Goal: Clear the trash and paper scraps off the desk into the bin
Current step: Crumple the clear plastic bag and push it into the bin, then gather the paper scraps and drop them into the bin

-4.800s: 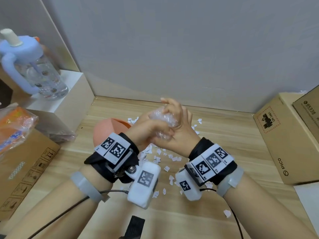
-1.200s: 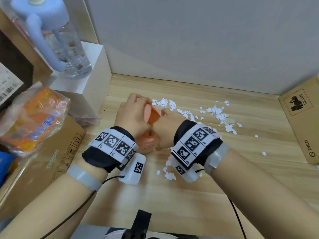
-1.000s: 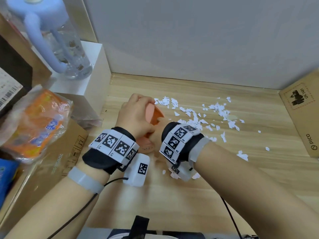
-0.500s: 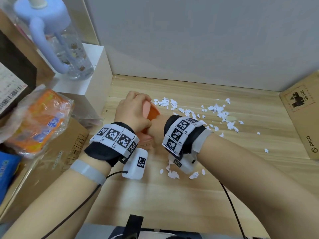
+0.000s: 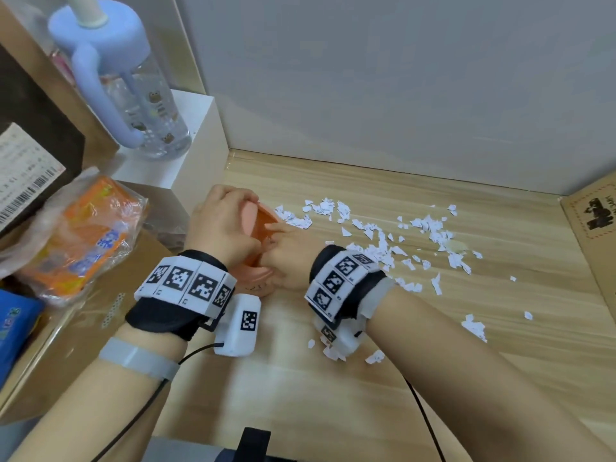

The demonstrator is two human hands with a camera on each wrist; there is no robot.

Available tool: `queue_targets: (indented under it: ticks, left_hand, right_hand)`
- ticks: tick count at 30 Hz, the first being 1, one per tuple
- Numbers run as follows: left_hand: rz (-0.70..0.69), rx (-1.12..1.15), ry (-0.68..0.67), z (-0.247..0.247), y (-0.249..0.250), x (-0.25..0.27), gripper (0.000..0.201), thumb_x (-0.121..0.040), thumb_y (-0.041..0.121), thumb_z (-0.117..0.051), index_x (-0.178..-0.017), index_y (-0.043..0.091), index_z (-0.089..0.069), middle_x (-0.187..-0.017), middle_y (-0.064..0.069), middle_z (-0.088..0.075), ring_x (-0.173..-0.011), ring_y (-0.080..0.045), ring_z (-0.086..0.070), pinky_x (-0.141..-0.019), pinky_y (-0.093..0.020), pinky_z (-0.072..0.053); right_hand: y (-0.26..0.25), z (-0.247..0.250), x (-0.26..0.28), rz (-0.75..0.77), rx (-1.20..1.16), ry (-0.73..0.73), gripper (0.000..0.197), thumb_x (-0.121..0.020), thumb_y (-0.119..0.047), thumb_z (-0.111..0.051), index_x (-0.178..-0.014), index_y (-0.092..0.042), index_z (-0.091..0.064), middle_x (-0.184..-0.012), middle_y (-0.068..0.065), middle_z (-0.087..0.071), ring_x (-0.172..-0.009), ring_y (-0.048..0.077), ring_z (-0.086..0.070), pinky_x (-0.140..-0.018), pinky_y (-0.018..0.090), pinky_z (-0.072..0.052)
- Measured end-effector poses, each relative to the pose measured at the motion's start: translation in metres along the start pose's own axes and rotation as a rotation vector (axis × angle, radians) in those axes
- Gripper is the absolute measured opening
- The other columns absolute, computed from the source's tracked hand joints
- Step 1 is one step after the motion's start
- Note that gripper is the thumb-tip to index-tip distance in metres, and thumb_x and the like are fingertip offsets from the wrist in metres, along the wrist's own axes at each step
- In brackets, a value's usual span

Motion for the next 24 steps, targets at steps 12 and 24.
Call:
queue_targets:
  ticks: [12,24]
  left_hand:
    - [0.156,0.080,0.116,0.023,-0.035,-0.010,0.065,-0.059,0.011,-0.076,-0.117,0.030,-0.055,-0.128,0.000,-0.046,-0.116,-0.027,-0.049,-0.098,-0.040,-0.037]
    - [0.198,0.109,0.195,0.033,-0.061,0.004,0.065,-0.051,0.002,-0.076,-0.109,0.026,-0.061,-0.112,0.009,-0.045,-0.098,-0.006,-0.040,-0.084,-0.024,-0.031]
  right_hand:
    - [0.087,-0.078,-0.002,-0.512,-0.458,0.068,0.072,-0.082,-0.030,-0.058,-0.142,-0.018,-0.021,-0.157,0.004,-0.003,-0.144,0.024,-0.002,-0.117,0.040,-0.006]
    - [0.061,-0.084,-0.135,-0.095,0.052,-0.208,0.087,-0.082,-0.056,-0.048,-0.143,-0.033,0.009,-0.154,-0.007,0.021,-0.142,0.017,0.018,-0.110,0.046,0.019]
Point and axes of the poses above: each hand's wrist, its own x-axis away from the middle knuckle, its own z-axis out of the back of the hand, y = z × x, the point moved 6 cm from there along -x, towards the middle knuckle
